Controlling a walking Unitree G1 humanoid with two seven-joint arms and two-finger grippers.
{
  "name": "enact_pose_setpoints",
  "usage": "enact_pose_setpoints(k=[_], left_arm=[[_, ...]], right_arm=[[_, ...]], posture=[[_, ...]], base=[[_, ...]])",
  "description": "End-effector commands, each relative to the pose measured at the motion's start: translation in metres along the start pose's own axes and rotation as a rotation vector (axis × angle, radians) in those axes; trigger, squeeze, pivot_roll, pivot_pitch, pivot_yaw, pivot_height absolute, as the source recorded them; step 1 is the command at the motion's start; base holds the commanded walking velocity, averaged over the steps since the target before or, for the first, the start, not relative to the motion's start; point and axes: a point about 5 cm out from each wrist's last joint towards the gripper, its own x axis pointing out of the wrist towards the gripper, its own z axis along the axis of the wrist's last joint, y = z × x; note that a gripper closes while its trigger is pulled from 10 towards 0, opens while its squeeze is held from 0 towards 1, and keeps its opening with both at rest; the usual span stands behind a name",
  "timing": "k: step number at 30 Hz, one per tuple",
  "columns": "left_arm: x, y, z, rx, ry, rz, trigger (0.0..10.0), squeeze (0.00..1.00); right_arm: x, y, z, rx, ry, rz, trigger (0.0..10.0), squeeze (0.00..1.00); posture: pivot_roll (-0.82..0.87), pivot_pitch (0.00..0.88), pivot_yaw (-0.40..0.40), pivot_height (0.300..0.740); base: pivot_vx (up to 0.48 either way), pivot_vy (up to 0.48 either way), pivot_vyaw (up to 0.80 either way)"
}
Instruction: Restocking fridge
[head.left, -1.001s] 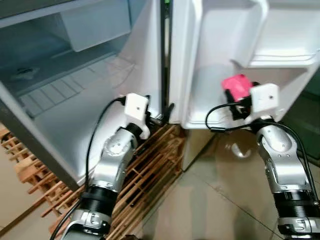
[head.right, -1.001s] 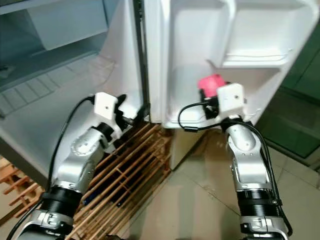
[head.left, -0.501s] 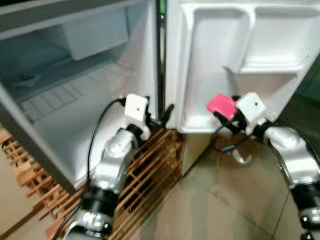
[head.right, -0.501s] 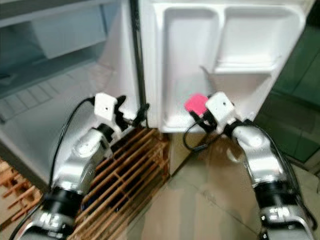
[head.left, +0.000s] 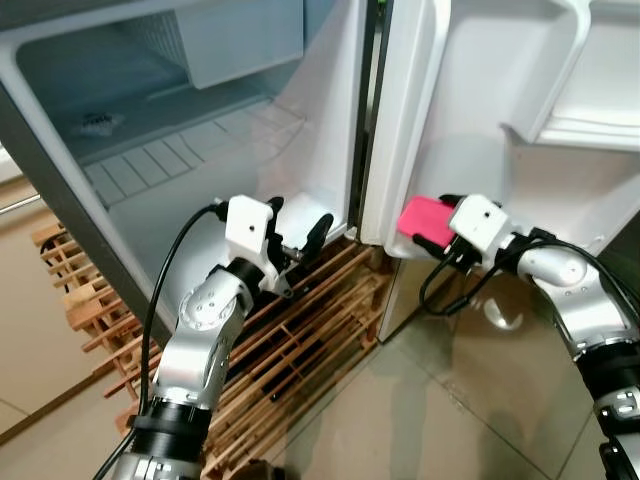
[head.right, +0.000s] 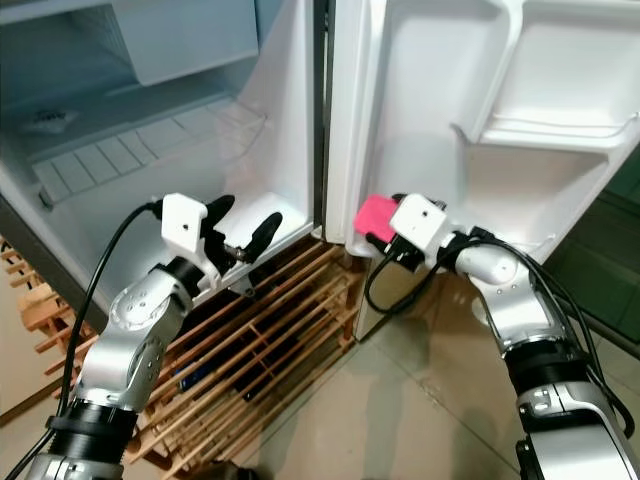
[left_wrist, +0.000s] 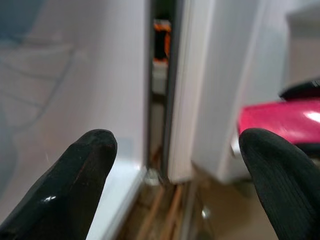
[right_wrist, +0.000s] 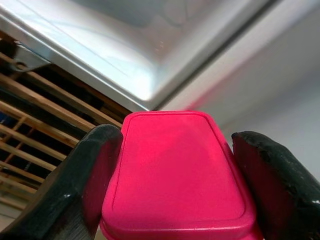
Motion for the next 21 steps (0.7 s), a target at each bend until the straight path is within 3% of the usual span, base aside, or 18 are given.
enact_pose_setpoints(k=[1,9,15,21], left_arm=[[-0.002,-0.001,0.005,0.007,0.001,-0.017,10.0,0.0],[-0.013,0.004,0.011,0.025,0.012,-0.009,10.0,0.0],[-0.018,-0.002,0.012,0.01,0.013,-0.013,10.0,0.0],[-0.02,-0.003,0.013,0.01,0.021,-0.016,10.0,0.0]], right_arm=[[0.003,-0.012,0.02,-0.082,-0.074,0.01,0.0,0.0],[0.002,-0.02,0.017,-0.194,-0.052,0.033,0.0,0.0],[0.007,-0.021,0.029,-0.205,-0.106,0.02,0.0,0.0],[0.009,-0.018,0.024,-0.224,-0.132,0.017,0.0,0.0]], posture=[[-0.04,0.123,0.047,0.74],[-0.01,0.15,0.04,0.74],[0.0,0.157,0.035,0.74],[0.01,0.17,0.033,0.74]], base=[[0.0,0.0,0.0],[0.0,0.0,0.0],[0.0,0.0,0.0],[0.0,0.0,0.0]])
